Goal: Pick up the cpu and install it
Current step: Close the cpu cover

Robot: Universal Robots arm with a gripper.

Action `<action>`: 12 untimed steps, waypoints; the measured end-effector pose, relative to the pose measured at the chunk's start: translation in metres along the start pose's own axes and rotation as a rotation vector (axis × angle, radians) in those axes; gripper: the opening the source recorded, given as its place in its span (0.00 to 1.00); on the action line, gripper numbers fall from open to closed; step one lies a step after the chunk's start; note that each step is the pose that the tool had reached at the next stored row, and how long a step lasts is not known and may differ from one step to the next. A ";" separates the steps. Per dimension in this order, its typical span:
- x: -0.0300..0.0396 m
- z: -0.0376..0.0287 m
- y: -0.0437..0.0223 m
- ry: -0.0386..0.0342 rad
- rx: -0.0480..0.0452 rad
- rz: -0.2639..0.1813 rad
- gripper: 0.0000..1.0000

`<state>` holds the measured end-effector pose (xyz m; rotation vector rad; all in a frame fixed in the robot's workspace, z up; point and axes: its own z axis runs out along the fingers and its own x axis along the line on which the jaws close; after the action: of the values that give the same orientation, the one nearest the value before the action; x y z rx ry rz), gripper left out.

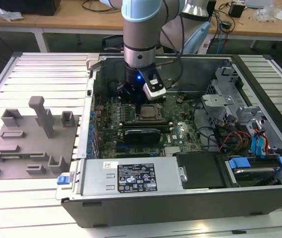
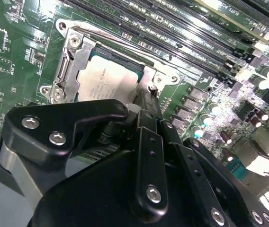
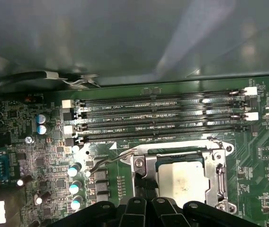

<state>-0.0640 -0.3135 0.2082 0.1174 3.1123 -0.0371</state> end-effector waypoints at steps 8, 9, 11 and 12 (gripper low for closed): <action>-0.0159 -0.0123 0.0007 0.0058 0.0005 0.000 0.11; -0.0197 -0.0122 0.0010 0.0075 0.0006 0.000 0.11; -0.0299 -0.0120 0.0017 0.0122 0.0010 0.000 0.11; -0.0343 -0.0118 0.0019 0.0143 0.0011 -0.001 0.11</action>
<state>-0.0300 -0.3139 0.2210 0.1174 3.1267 -0.0382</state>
